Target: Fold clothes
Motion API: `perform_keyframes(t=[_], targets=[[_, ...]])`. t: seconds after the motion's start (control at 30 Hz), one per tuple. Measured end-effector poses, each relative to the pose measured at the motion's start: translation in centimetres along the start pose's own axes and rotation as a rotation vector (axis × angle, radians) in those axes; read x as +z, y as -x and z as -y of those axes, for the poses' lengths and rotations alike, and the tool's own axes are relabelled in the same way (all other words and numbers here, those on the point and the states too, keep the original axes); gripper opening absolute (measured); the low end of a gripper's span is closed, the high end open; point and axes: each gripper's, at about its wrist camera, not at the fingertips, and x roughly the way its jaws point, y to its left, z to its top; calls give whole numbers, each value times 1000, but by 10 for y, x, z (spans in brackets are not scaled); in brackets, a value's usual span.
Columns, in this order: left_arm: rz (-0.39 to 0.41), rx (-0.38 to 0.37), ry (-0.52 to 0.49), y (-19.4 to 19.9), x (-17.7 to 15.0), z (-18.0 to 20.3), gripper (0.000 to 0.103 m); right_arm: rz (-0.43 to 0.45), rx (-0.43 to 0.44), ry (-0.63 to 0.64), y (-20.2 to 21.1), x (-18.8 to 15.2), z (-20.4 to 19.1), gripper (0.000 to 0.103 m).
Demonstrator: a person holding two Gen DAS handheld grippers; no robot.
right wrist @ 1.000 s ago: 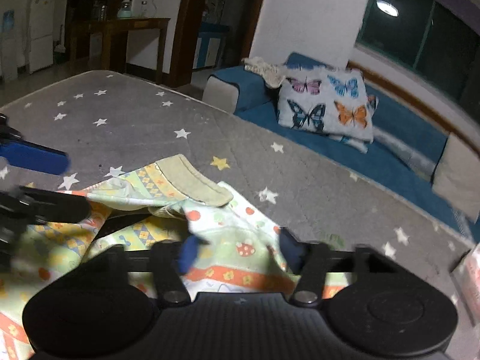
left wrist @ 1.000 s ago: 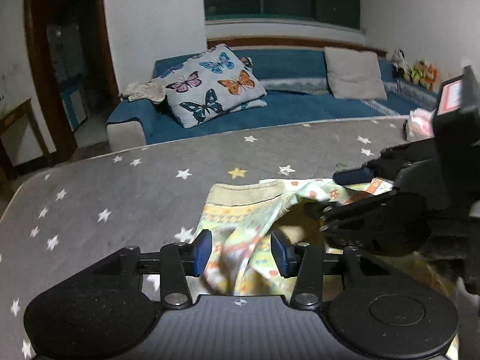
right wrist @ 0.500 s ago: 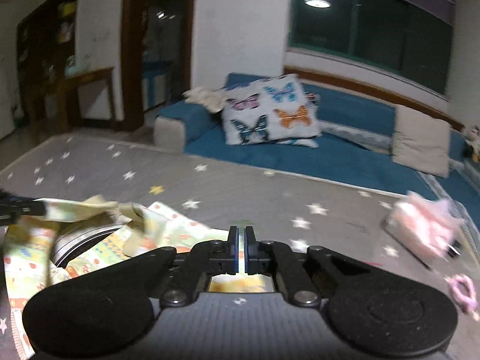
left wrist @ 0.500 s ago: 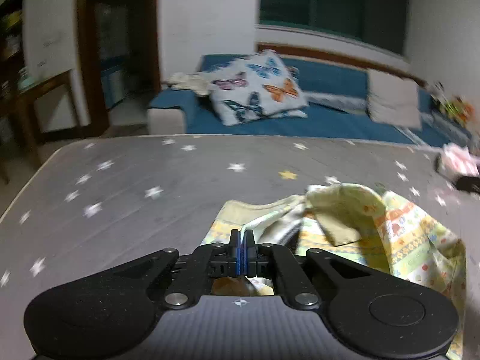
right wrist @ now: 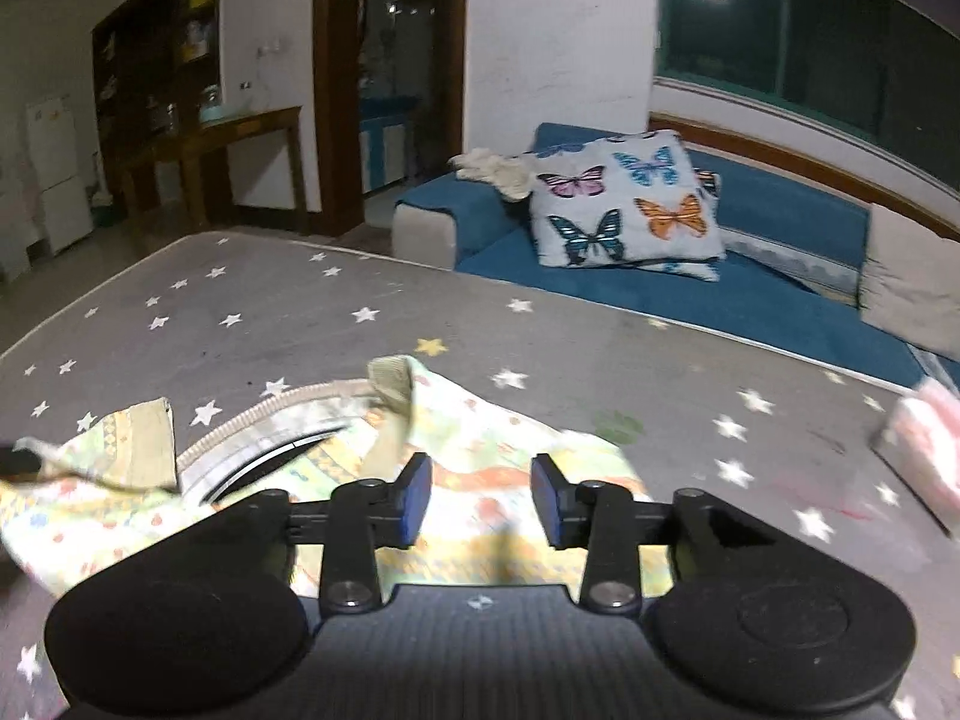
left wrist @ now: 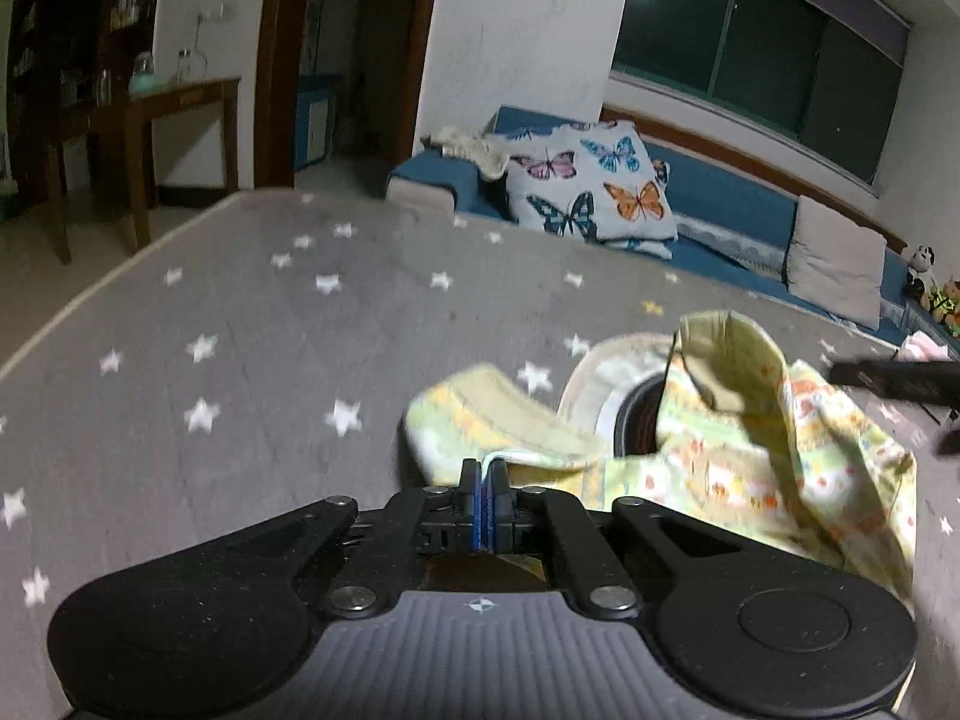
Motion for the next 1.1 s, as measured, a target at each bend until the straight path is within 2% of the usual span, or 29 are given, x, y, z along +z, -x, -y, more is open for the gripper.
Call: perform_keyframes(t=[0.13, 0.2, 0.23, 0.27, 0.3, 0.37, 0.87, 1.1], targets=[[-18, 2, -1, -2, -10, -4, 2, -26, -36, 57, -40, 8, -20, 42], [-23, 6, -3, -3, -14, -5, 2, -39, -62, 83, -58, 10, -29, 39], [-23, 9, 4, -3, -13, -8, 2, -47, -79, 89, -65, 10, -30, 33], [-23, 12, 11, -3, -13, -10, 2, -55, -96, 95, -71, 10, -32, 14], [-20, 15, 17, -2, -12, -12, 2, -63, -112, 97, -75, 9, -32, 5], [-10, 20, 24, 1, -11, -15, 2, -60, -128, 70, -71, 7, -25, 2], [27, 55, 56, 38, -18, -27, 1, 96, -397, -121, 105, -34, 96, 1], [-2, 69, 47, 66, -39, -39, 1, 18, -480, -269, 162, -122, 137, 1]])
